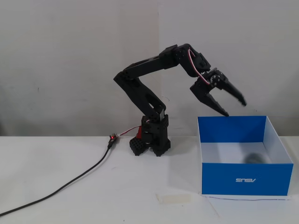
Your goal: Pick the gray block and keep it in the box.
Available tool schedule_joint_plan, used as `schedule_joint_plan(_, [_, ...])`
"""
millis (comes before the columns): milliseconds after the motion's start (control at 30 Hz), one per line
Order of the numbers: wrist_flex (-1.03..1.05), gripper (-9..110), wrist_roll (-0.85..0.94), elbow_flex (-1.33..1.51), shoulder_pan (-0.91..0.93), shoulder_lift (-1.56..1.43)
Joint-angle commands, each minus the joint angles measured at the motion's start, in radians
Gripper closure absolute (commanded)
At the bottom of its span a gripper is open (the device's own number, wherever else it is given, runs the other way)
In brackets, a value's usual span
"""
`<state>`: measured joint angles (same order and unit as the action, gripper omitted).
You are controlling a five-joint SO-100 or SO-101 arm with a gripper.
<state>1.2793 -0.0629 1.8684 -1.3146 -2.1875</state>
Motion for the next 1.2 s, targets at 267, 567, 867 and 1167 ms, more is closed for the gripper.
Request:
schedule_joint_plan(267, [0.044,101,0.132,-0.031,0.334,-0.034])
schedule_joint_plan(567, [0.06,101,0.149,-0.029,0.767,-0.031])
schedule_joint_plan(867, [-0.008,101,0.135,0.077,1.147,-0.114])
schedule_joint_plan(1167, [-0.196,101,0.121,0.416,1.353,-0.331])
